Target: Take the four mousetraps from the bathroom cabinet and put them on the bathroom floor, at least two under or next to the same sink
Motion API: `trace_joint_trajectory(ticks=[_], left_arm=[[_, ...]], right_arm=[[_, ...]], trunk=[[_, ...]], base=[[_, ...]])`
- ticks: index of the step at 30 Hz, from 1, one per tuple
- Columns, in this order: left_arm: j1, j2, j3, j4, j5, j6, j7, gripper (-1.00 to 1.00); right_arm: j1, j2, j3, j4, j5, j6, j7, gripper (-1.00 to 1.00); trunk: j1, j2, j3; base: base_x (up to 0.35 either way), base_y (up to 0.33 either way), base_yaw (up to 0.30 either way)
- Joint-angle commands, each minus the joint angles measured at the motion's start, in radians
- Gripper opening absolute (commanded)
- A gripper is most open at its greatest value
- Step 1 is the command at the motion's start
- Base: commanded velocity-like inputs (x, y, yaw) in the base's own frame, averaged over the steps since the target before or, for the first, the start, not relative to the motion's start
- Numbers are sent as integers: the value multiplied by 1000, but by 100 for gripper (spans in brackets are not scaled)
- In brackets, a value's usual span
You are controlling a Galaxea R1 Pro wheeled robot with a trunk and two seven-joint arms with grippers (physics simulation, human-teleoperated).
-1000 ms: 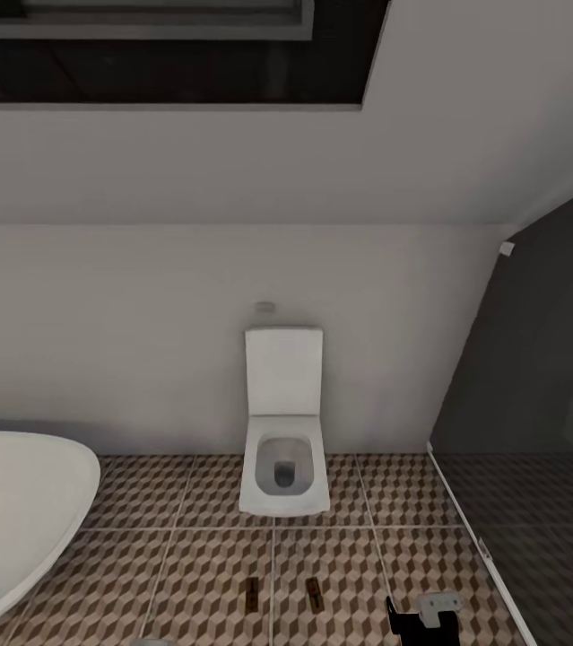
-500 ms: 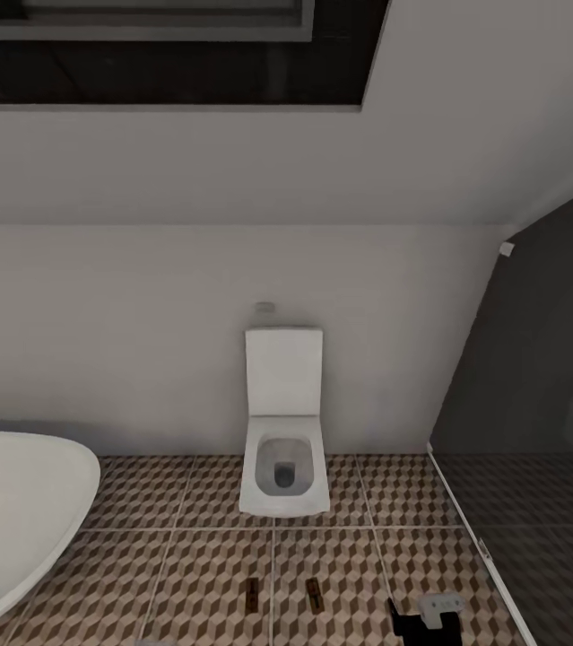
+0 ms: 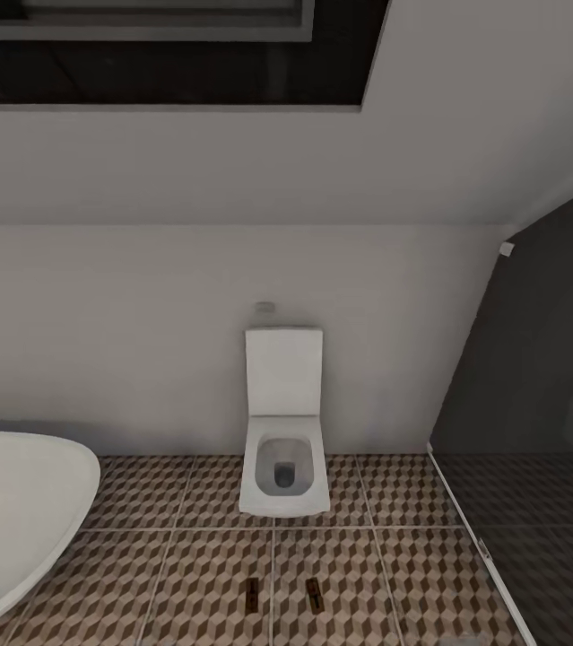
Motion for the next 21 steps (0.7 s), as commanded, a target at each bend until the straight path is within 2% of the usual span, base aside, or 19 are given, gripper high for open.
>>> trace_joint_trajectory(ticks=[1, 7, 9, 14, 21], left_arm=[[4, 1, -8, 4, 10, -6, 2, 100], [71, 21, -9, 5, 67, -8, 0, 100], [87, 23, -9, 5, 74, -10, 0, 100], [120, 25, -9, 5, 84, -18, 0, 100], [129, 1, -8, 4, 87, -12, 4, 100]], right_arm=[[8, 0, 9, 0, -6, -4, -3, 100], [83, 4, 10, 1, -7, -21, 3, 100], [98, 8, 10, 1, -7, -23, 4, 100], [128, 38, 10, 1, -8, -22, 0, 100], [137, 55, 9, -2, -8, -17, -5, 100]], trunk=[[1, -2, -2], [1, -2, -2], [1, -2, -2], [1, -2, -2], [1, -2, -2]], base=[[0, 0, 0], [0, 0, 0], [0, 0, 0], [0, 0, 0], [0, 0, 0]])
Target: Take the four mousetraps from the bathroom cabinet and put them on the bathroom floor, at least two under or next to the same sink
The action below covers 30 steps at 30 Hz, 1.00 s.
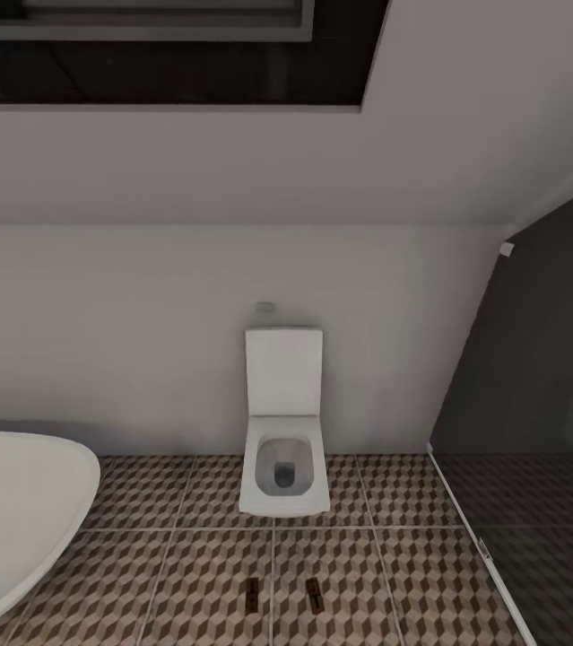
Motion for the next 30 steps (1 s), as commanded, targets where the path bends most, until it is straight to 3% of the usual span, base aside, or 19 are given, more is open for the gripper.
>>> trace_joint_trajectory(ticks=[1, 8, 12, 20, 30], left_arm=[[-1, -3, -8, 3, 5, -4, 3, 100], [0, -19, -7, 4, 5, -2, 27, 100], [0, -21, -6, 4, 5, -1, 42, 100], [0, -21, -4, 4, 5, -1, 64, 100], [0, -20, -4, 5, 5, -1, 67, 100]], right_arm=[[0, 1, 8, 0, -6, -2, -4, 100], [1, 2, 5, 0, -6, 15, -7, 100], [1, -4, 3, 0, -15, 65, -7, 100], [4, -35, 4, 4, -101, 95, -5, 100], [18, -38, 4, 3, -122, 100, -6, 100]], trunk=[[1, -2, -2], [1, -2, -2], [1, -2, -2], [1, -2, -2], [1, -2, -2]], base=[[0, 0, 0], [0, 0, 0], [0, 0, 0], [0, 0, 0], [0, 0, 0]])
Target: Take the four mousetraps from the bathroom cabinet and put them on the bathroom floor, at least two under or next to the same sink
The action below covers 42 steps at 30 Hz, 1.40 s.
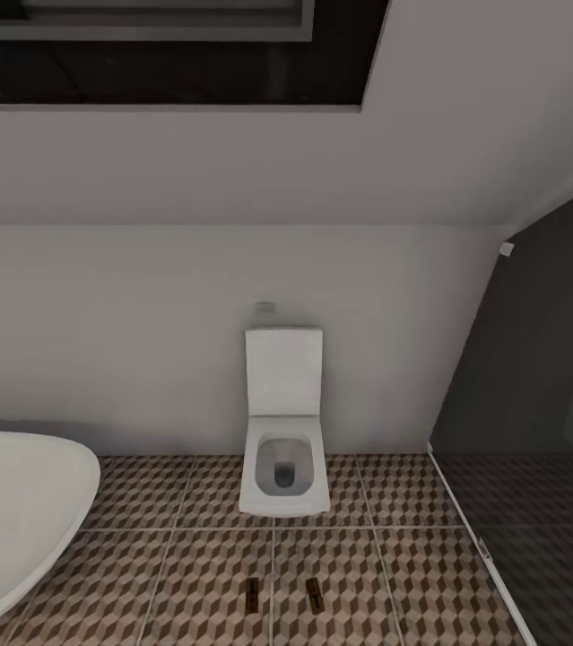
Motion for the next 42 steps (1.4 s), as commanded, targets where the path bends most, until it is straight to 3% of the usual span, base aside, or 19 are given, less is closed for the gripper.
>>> trace_joint_trajectory(ticks=[1, 12, 30, 42], left_arm=[[-1, -1, -8, 3, 5, -5, 1, 100], [-1, 1, -8, 3, 5, -5, 0, 100], [-1, 0, -10, 2, 4, -6, -8, 100], [-1, -1, -10, 2, 3, -6, -10, 100]], right_arm=[[0, 1, 9, 0, -9, 2, -3, 100], [0, 4, 10, -2, -15, 61, -2, 100], [0, 3, 12, -4, -14, 63, 2, 100], [1, 49, 12, -6, -18, 61, 6, 100]], trunk=[[1, -2, -2], [1, -2, -2], [1, -2, -2], [1, -2, -2]], base=[[0, 0, 0], [0, 0, 0], [0, 0, 0], [0, 0, 0]])
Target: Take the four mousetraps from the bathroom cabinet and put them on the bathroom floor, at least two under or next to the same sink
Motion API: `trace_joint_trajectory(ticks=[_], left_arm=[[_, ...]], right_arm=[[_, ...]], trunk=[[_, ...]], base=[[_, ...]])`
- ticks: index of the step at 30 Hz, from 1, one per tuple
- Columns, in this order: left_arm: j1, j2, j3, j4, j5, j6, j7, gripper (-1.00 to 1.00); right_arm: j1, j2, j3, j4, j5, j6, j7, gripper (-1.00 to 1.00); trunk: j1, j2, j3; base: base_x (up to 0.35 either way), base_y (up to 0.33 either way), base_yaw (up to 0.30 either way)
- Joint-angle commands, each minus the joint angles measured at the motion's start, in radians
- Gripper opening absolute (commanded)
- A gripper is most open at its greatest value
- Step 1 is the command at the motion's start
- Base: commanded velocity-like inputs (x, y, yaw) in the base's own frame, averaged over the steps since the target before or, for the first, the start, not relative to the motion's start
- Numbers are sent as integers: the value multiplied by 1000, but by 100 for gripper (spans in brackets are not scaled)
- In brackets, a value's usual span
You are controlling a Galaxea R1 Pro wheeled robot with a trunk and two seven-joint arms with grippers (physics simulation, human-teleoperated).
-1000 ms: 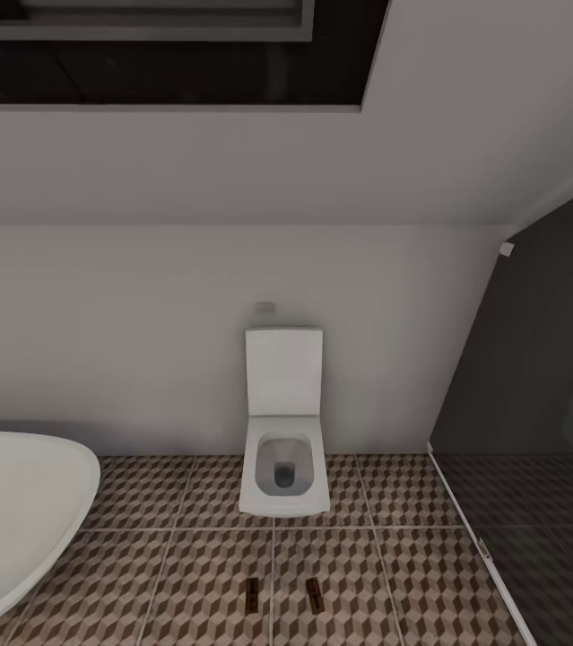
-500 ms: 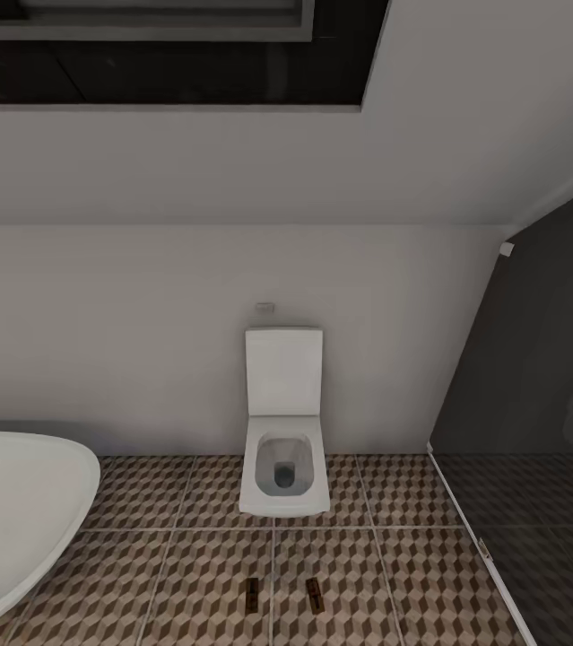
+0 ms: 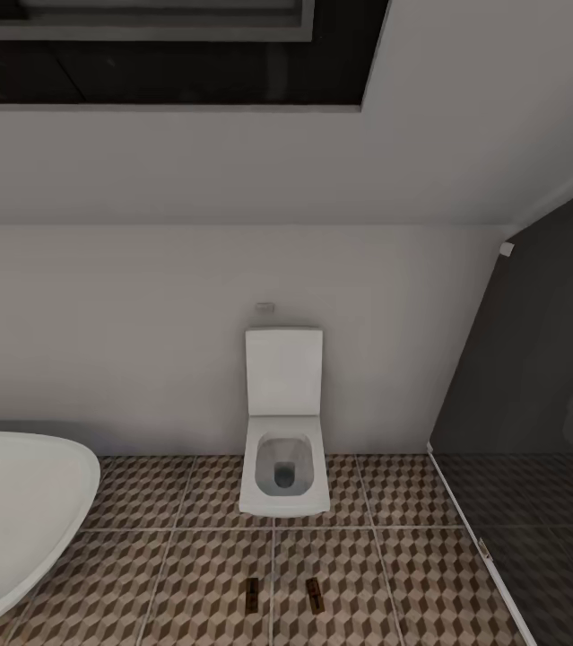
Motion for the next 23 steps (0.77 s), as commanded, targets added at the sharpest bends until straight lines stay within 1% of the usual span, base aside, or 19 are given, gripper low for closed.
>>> trace_joint_trajectory(ticks=[1, 23], left_arm=[[-1, -1, -8, 3, 5, -5, 1, 100], [-1, -1, -8, 3, 5, -5, 0, 100]], right_arm=[[-1, 1, 9, 1, -8, -3, -2, 100], [0, 3, 8, 0, -5, -4, -2, 100]], trunk=[[1, -2, -2], [1, -2, -2]], base=[[0, 0, 0], [0, 0, 0]])
